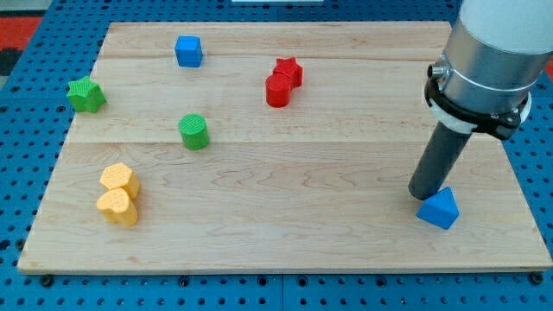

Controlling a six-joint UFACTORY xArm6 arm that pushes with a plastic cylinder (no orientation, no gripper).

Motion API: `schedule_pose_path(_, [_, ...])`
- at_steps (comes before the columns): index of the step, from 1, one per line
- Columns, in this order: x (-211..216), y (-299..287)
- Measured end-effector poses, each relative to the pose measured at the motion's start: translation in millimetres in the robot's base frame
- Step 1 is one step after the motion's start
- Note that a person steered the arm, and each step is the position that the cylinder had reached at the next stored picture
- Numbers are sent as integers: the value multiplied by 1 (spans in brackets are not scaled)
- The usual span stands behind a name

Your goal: Move the blue cube closely to the blue triangle

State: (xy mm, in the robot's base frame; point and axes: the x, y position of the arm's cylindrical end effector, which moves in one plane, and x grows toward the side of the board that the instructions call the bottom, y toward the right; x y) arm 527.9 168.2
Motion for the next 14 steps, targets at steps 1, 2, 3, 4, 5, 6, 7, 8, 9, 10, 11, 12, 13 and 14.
schedule_pose_path(1, [-31,-40])
schedule_pose_path(2, [-62,-122])
schedule_pose_path(3, [-103,-208])
schedule_pose_path(4, [-147,-274])
schedule_pose_path(5, [-176,-302])
schedule_pose_path(6, [-202,-307])
schedule_pose_path(7, [-220,-310])
schedule_pose_path(8, [-226,-310])
schedule_pose_path(9, [-222,-316])
schedule_pose_path(10, [-221,-321])
schedule_pose_path(11, [-215,-321])
schedule_pose_path(12, [-212,-331])
schedule_pose_path(13, [-229,-353])
schedule_pose_path(14, [-262,-353])
